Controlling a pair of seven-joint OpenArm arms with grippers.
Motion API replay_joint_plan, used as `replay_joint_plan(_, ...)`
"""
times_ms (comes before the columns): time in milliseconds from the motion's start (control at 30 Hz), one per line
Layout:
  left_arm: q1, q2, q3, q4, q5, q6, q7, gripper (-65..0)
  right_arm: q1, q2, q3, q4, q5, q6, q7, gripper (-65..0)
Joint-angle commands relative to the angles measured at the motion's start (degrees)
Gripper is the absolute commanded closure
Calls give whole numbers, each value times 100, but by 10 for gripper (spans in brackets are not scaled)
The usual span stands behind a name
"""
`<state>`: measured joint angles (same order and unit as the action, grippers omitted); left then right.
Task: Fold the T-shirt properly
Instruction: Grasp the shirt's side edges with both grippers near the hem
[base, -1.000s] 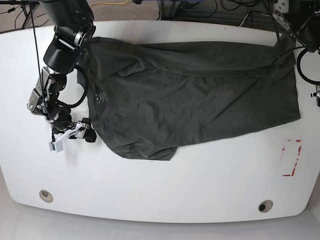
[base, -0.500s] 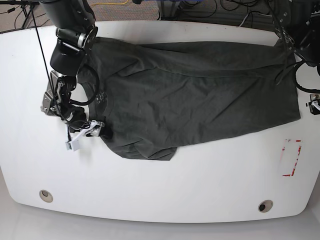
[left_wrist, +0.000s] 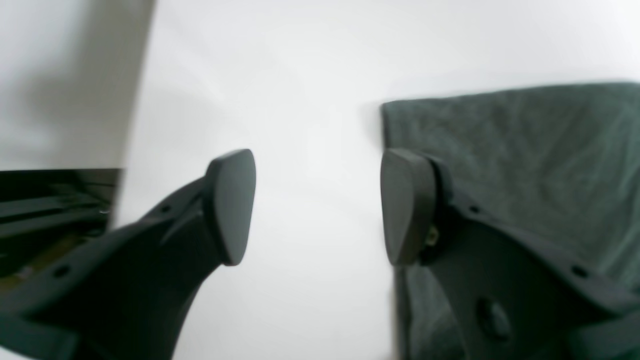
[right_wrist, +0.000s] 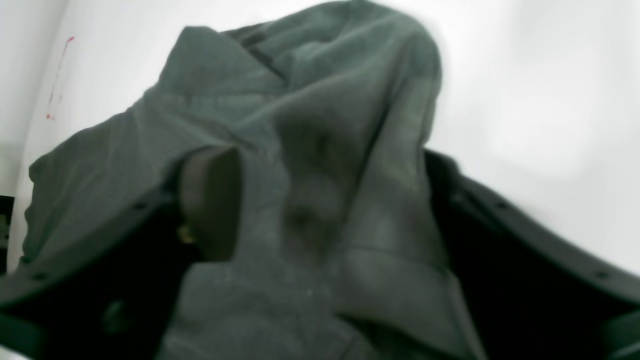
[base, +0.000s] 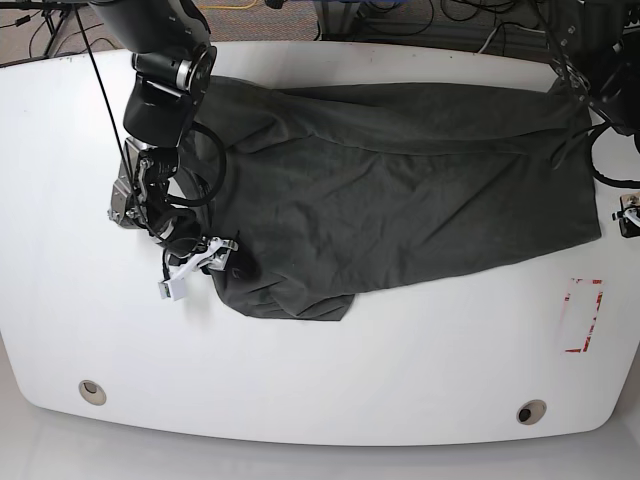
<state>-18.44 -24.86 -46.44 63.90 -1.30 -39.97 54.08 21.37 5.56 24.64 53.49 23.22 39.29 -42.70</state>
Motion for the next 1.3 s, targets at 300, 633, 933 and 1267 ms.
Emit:
replay_joint_plan(300,-728,-375,-3,-1436,-33,-3,-235,-378,171,20,-253,44,-67,-21,-104,-11)
replay_joint_plan(633,-992,-367,15,-2254,-15,-3,-622,-486,180,20,-253,44,-59,-12,-104,0)
replay_joint_plan(933,-1027,-340,296,-2553,-33,-3,-630,-486,180,20,-253,114,-15,-4,-104,0)
replay_joint_plan(1267,-1018,-50,305,-2526,-33,-3,-613,-283,145,2,-253,519,-50,-21,-139,0)
